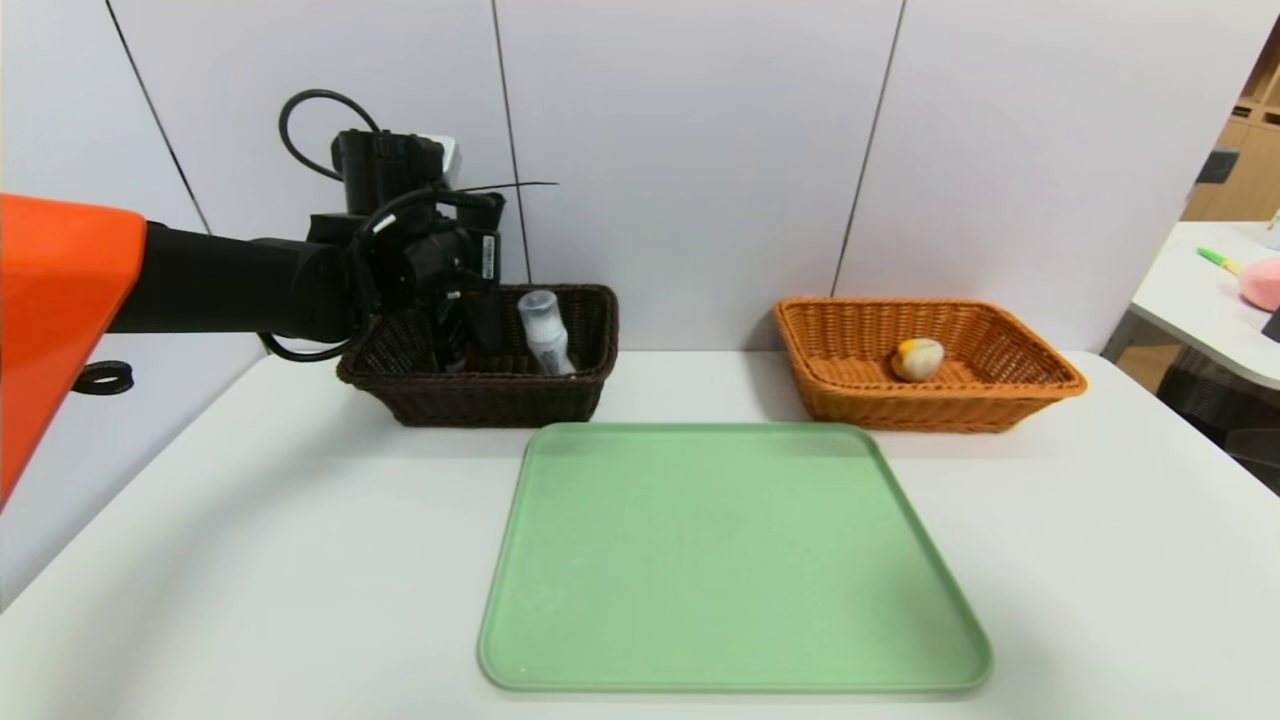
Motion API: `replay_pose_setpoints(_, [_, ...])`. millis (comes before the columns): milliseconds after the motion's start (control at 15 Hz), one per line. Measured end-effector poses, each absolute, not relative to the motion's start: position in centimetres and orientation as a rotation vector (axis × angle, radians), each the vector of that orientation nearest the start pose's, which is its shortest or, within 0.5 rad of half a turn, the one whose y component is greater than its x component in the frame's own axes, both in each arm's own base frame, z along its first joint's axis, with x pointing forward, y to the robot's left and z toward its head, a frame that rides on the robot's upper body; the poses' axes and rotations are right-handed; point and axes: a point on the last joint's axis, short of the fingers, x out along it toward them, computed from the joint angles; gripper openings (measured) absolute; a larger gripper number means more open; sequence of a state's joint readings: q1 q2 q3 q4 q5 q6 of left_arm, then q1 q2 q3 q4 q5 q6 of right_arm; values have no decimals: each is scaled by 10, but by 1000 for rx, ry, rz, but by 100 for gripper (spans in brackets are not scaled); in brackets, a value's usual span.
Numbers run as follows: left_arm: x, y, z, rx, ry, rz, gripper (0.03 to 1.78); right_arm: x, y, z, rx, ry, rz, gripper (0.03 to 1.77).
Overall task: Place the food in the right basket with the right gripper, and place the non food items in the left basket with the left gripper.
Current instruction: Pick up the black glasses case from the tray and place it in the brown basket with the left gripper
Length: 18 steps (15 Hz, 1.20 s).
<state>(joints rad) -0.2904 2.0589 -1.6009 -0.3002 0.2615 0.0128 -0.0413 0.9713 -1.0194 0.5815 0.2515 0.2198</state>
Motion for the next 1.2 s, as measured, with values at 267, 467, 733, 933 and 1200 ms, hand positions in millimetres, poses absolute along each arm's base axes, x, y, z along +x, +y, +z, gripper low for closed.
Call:
replay_pose_setpoints(267, [414, -119, 234, 57, 169, -32, 65, 91, 2, 279, 292, 557, 146, 170])
replay_pose_setpoints(467, [414, -120, 234, 57, 169, -34, 99, 93, 2, 279, 296, 562, 152, 170])
replay_pose_setpoints(733, [414, -120, 235, 59, 166, -37, 128, 95, 2, 278, 295, 568, 151, 170])
replay_pose_setpoints(933, [404, -119, 252, 70, 137, -46, 141, 97, 2, 278, 290, 567, 152, 170])
replay_pose_setpoints(1200, [366, -111, 286, 153, 174, -117, 153, 97, 2, 282, 220, 558, 160, 170])
